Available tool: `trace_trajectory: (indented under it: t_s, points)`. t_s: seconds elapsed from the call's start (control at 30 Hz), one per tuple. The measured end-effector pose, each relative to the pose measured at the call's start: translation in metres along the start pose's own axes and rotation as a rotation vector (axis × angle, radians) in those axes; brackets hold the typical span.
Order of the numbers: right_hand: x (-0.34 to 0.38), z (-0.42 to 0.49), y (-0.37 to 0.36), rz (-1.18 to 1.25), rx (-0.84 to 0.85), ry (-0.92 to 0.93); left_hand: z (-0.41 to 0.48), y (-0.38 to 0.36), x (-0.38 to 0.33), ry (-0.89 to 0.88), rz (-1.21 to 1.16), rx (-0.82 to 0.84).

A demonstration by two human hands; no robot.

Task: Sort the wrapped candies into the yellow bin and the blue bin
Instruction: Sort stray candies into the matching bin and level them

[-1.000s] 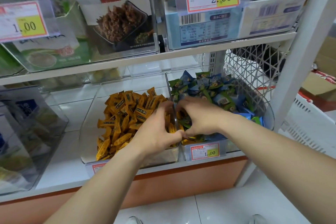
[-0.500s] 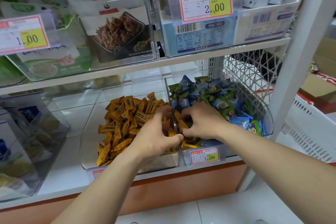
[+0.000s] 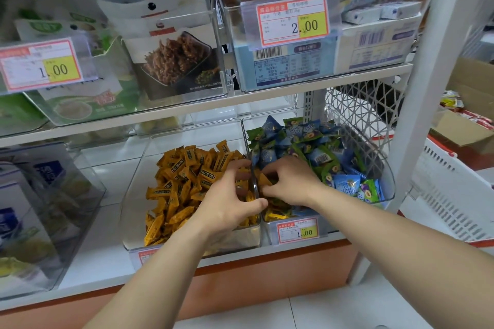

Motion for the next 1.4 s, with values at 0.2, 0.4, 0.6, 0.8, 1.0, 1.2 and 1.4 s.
trace_trajectory:
  t_s: [0.2,0.4,0.6,0.8,1.0,1.2,1.4]
  points:
    - [-0.002,-0.010,0.036,0.333,-0.107,-0.035,0.004,0.009,-0.019,-0.124,0.319,-0.149]
    - [-0.006,-0.016,0.060,0.690,-0.155,-0.022,0.012,0.007,-0.046,-0.197,0.163,-0.211]
    - [0.003,-0.022,0.044,1.119,-0.024,-0.058,0.008,0.030,-0.056,-0.177,-0.209,-0.258]
    - [0.009,-0.020,0.037,0.650,-0.099,-0.069,0.006,0.067,-0.008,-0.023,0.225,-0.307]
    - [0.014,-0.036,-0.005,-0.181,0.408,0.070,0.000,0.061,-0.011,-0.073,0.392,-0.290]
    - [0.001,-0.024,-0.017,-0.369,0.466,0.017,-0.004,-0.001,-0.001,-0.030,0.212,0.020]
    - [-0.006,-0.017,-0.037,-0.367,0.589,-0.067,-0.003,-0.003,0.002,-0.009,0.147,0.021]
Point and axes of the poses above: each hand's wrist, its own z-axis towards the middle knuckle, its own y-axis out of the back of the hand, x = y × z, the point moved 9 cm from there along z, towards the middle knuckle, and after that the axes turned 3 degrees about y, right-handed, at the moved point
